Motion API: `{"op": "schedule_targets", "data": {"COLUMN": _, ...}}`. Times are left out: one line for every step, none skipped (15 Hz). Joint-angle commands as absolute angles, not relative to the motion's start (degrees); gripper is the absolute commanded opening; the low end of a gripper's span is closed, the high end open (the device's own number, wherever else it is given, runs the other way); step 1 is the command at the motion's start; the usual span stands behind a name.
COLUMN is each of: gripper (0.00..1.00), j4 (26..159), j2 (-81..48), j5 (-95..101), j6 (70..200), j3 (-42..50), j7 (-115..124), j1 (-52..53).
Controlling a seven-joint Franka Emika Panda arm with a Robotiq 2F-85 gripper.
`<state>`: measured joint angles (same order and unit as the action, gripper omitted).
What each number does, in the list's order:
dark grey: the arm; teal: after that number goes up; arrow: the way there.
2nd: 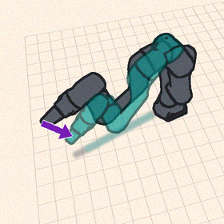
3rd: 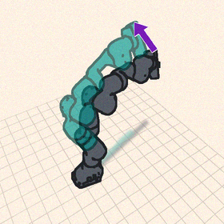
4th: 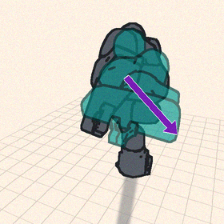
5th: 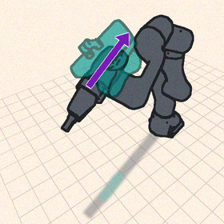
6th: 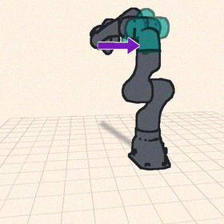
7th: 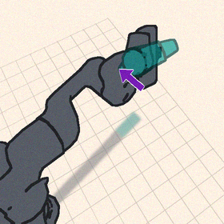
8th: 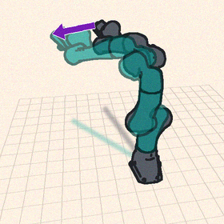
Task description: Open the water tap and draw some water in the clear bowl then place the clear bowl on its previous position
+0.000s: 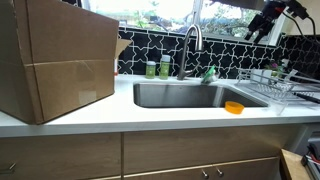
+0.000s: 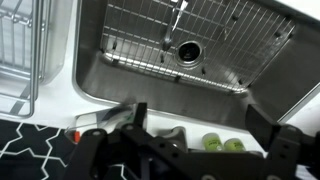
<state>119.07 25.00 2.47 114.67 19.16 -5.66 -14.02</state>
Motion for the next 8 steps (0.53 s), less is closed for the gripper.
{"op": "schedule_targets", "data": {"gripper": 1.00, "j4": 117.4, "j2": 23.1, "j5": 2.2, "j6": 115.2, "j3": 19.0, "j7": -6.1, "j1": -14.8}}
{"op": "schedule_targets", "data": {"gripper": 1.00, "j4": 116.5, "j2": 22.0, "j5": 2.3, "j6": 115.4, "j3": 19.0, "j7": -6.1, "j1": -14.8}}
{"op": "schedule_targets", "data": {"gripper": 1.00, "j4": 116.1, "j2": 21.3, "j5": 2.3, "j6": 115.4, "j3": 19.0, "j7": -6.1, "j1": -14.8}}
{"op": "schedule_targets", "data": {"gripper": 1.00, "j4": 115.8, "j2": 21.0, "j5": 2.3, "j6": 115.4, "j3": 19.0, "j7": -6.1, "j1": -14.8}}
{"op": "schedule_targets", "data": {"gripper": 1.00, "j4": 115.7, "j2": 20.9, "j5": 2.3, "j6": 115.4, "j3": 19.0, "j7": -6.1, "j1": -14.8}}
{"op": "schedule_targets", "data": {"gripper": 1.00, "j4": 115.6, "j2": 21.0, "j5": 2.4, "j6": 115.4, "j3": 19.0, "j7": -6.1, "j1": -14.8}}
{"op": "schedule_targets", "data": {"gripper": 1.00, "j4": 112.7, "j2": 17.0, "j5": 2.2, "j6": 115.2, "j3": 19.2, "j7": -2.1, "j1": -15.8}}
{"op": "schedule_targets", "data": {"gripper": 1.00, "j4": 110.9, "j2": 13.8, "j5": 2.2, "j6": 117.9, "j3": 19.8, "j7": 0.9, "j1": -16.6}}
